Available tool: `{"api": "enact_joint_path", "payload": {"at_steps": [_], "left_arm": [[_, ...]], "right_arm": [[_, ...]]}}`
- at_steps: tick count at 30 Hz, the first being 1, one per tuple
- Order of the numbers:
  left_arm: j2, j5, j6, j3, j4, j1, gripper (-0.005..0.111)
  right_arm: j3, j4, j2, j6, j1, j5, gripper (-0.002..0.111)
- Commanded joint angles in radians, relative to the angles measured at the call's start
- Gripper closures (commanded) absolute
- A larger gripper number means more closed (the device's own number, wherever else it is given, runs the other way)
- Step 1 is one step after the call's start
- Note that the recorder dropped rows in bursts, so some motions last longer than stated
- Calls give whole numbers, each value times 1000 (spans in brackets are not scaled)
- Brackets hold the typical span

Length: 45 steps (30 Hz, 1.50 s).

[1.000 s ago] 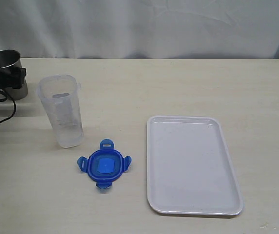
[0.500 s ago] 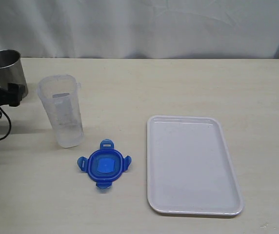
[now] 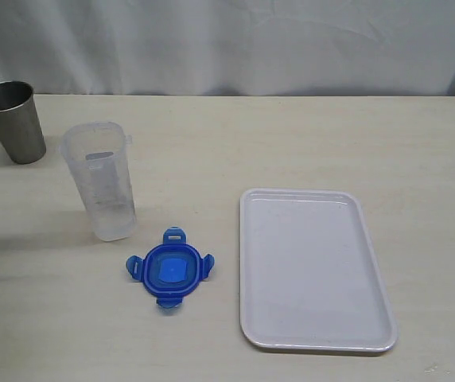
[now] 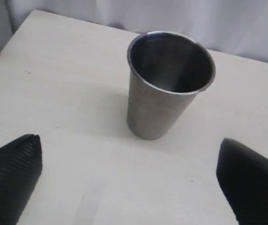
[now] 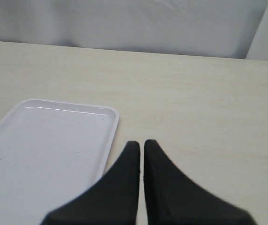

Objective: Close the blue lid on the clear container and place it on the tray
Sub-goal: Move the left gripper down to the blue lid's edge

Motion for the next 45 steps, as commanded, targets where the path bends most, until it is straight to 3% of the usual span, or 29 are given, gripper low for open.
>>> {"api": "enact_joint_path", "payload": {"at_steps": [1,3,11,15,21,24,29,45], "left_arm": [[-145,273,-20,4,-9,-38,2],[-184,340,-7,4,-9,-90,2],[-217,577,1,4,-9,-401,2],[-217,638,-7,4,-40,-490,2],[-209,664,86,4,-277,-599,2],[-167,664,139,4,-352,-636,2],[-71,586,154,4,-349,-677,2],[181,418,138,4,-461,-679,2]], "right_arm": [[3,-8,-4,-1,4,-3,104],[3,-8,-4,-1,4,-3,104],[3,-8,-4,-1,4,-3,104],[3,-8,-4,-1,4,-3,104],[3,-8,-4,-1,4,-3,104],[3,-8,-4,-1,4,-3,104],[3,-8,-4,-1,4,-3,104],[3,-8,-4,-1,4,-3,104]]}}
